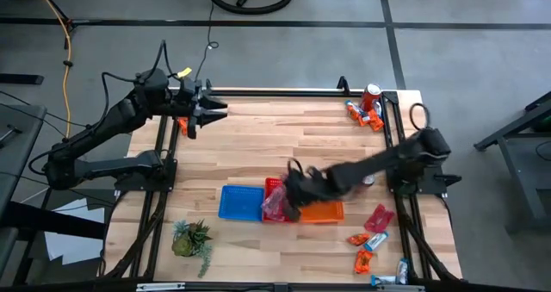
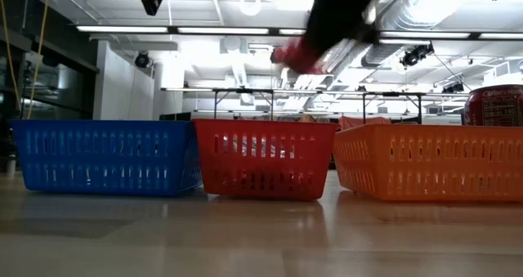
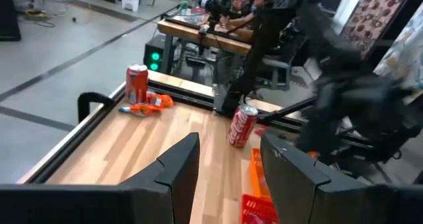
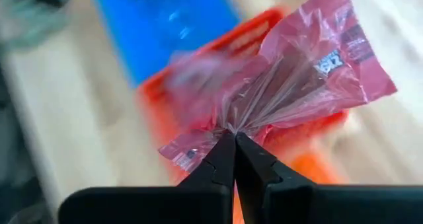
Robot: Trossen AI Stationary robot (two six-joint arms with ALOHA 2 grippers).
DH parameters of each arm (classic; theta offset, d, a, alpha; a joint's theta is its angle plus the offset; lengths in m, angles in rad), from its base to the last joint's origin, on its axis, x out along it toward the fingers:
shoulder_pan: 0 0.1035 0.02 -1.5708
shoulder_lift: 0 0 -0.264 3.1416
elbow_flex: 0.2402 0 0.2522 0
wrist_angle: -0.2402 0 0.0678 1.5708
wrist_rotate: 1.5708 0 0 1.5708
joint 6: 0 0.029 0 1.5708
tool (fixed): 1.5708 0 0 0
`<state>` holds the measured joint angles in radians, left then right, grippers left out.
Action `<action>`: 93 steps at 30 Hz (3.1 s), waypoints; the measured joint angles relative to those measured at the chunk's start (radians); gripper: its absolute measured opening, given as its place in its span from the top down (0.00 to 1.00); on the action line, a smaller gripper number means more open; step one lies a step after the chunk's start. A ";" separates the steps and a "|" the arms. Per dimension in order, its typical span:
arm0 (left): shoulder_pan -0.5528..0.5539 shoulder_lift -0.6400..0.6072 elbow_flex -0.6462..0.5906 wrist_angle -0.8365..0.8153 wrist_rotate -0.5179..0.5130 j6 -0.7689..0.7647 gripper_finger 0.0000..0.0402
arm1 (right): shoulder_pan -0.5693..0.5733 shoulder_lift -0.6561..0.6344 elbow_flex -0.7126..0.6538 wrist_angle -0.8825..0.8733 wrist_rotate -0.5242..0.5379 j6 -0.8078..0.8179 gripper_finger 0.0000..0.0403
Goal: Sort candy
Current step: Put the red candy pack into the red bin
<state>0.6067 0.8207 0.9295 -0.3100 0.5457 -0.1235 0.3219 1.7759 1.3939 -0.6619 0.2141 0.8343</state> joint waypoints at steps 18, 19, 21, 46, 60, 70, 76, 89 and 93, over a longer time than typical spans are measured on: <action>-0.003 0.000 0.000 0.077 -0.017 -0.081 0.63 | -0.104 0.051 -0.051 0.158 -0.282 -0.042 0.83; -0.009 0.000 0.000 0.077 -0.031 -0.089 0.63 | -0.104 0.051 -0.051 0.155 -0.291 -0.065 0.78; -0.029 0.000 0.000 0.077 -0.077 -0.103 0.63 | -0.104 0.049 -0.046 0.117 -0.297 -0.135 0.68; -0.568 0.362 0.061 0.046 -0.576 -0.286 0.63 | 0.124 -0.740 -0.416 -0.156 -0.076 0.123 0.47; -0.531 0.307 0.063 0.043 -0.592 -0.238 0.63 | 0.454 -0.589 -0.719 -0.048 -0.349 1.094 0.47; -0.494 0.247 0.063 0.042 -0.579 -0.139 0.63 | 0.486 -0.488 -0.796 -0.117 -0.414 1.351 0.47; -0.493 0.203 0.063 0.041 -0.577 -0.065 0.63 | 0.484 -0.433 -0.796 -0.123 -0.418 1.394 0.47; -0.486 0.128 0.063 0.035 -0.584 -0.013 0.63 | 0.484 -0.344 -0.761 -0.095 -0.433 1.275 0.83; -0.486 0.107 0.063 0.037 -0.606 -0.012 0.63 | 0.492 -0.339 -0.645 -0.270 -0.425 1.126 0.95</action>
<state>0.1204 0.9278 0.9920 -0.2729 -0.0601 -0.1360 0.8140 1.4366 0.7491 -0.9324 -0.2106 1.9601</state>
